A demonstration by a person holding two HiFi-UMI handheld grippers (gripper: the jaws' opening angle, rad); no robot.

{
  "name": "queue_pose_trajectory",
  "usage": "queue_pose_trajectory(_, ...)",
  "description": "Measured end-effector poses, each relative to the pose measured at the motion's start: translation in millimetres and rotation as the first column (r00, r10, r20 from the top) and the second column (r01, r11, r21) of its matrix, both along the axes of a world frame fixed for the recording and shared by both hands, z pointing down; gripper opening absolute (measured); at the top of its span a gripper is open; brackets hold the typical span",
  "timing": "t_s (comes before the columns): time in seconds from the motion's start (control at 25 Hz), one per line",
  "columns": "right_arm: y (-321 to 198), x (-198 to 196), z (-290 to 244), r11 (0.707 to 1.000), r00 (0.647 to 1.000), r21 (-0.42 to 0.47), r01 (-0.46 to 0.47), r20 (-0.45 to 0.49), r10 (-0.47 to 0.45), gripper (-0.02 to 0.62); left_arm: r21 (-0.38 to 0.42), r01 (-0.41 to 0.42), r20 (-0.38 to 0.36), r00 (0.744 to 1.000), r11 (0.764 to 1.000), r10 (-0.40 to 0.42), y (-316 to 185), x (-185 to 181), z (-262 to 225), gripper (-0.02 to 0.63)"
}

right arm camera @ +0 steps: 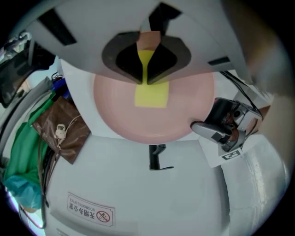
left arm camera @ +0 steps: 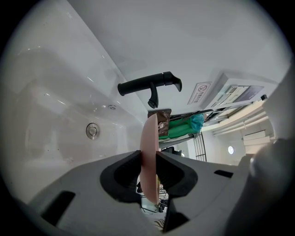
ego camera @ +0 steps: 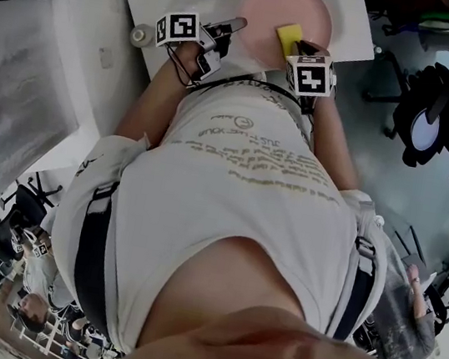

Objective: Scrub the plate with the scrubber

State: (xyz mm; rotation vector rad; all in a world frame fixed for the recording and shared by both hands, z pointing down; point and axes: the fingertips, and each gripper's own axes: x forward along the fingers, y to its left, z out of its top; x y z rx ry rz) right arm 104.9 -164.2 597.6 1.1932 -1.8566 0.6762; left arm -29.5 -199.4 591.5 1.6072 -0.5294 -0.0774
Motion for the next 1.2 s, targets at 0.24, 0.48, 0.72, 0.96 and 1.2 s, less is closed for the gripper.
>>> queue_pose_trajectory(0.24, -19, 29, -2, 0.993, 0.990, 0.102, -0.057, -0.120, 0.069, 0.041, -0.003, -0.007, 0.001, 1.000, 1.000, 0.007, 3, -4, 0, 0.094)
queue_pose_trajectory(0.48, -40, 47, -12, 0.975, 0.976, 0.195, -0.103, -0.169, 0.137, 0.041, -0.011, -0.022, -0.004, 1.000, 1.000, 0.022, 11, -4, 0, 0.094)
queue_pose_trajectory(0.72, -47, 28, -38, 0.943, 0.989, 0.300, -0.145, 0.047, 0.138, 0.041, -0.029, -0.007, -0.011, 1.000, 1.000, 0.007, 13, -10, 6, 0.094)
queue_pose_trajectory(0.96, -48, 16, -61, 0.914, 0.960, 0.344, -0.214, 0.247, 0.132, 0.041, -0.080, 0.028, 0.031, 0.999, 0.996, -0.025, 16, -21, 29, 0.094)
queue_pose_trajectory(1.2, -43, 5, -59, 0.924, 0.961, 0.336, -0.181, 0.258, 0.095, 0.041, -0.162, 0.104, 0.056, 0.994, 0.981, -0.096, 15, -34, 46, 0.094)
